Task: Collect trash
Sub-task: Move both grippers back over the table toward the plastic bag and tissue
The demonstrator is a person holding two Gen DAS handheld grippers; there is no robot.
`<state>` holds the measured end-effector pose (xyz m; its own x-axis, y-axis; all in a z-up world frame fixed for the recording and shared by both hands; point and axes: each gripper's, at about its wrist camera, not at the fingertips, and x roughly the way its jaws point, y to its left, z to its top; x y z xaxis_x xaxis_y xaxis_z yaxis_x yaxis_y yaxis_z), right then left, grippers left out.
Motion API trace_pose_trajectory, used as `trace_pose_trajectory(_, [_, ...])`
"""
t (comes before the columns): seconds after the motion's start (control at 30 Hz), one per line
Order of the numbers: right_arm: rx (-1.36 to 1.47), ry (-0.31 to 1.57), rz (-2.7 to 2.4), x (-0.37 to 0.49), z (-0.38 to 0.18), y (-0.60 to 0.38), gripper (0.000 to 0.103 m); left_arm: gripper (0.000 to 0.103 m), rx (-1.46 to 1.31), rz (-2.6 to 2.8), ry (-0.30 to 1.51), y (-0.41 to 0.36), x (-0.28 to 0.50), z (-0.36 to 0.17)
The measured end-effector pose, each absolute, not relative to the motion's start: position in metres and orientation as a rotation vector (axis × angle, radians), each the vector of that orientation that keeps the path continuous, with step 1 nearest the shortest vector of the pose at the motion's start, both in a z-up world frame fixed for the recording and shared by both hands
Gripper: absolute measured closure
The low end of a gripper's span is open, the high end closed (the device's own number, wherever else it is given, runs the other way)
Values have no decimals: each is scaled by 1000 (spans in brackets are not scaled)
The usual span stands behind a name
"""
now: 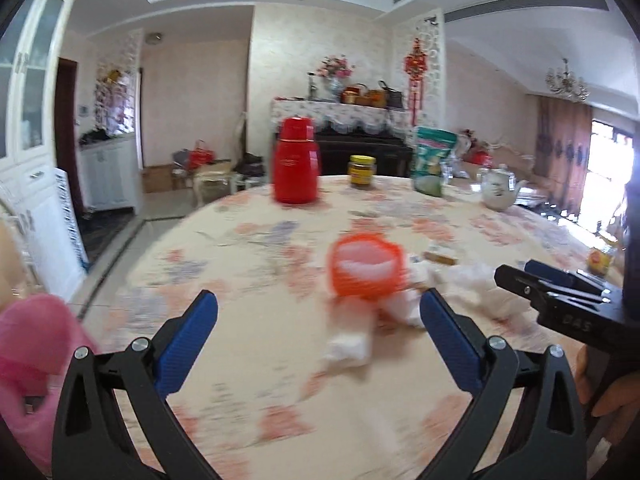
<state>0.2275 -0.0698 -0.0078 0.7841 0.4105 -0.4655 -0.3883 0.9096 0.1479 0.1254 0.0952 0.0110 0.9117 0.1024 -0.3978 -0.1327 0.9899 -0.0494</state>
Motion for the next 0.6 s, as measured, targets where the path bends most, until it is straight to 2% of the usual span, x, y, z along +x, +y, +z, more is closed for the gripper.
trace_pose_trajectory(0.17, [73, 580, 285, 261, -28, -114, 36, 5, -81, 107, 423, 68, 165, 9])
trace_pose_trajectory(0.27, [91, 619, 233, 277, -39, -128, 28, 5, -86, 122, 429, 66, 187, 10])
trace_pose_trajectory(0.6, [127, 652, 218, 291, -60, -133, 21, 5, -154, 156, 455, 82, 226, -14])
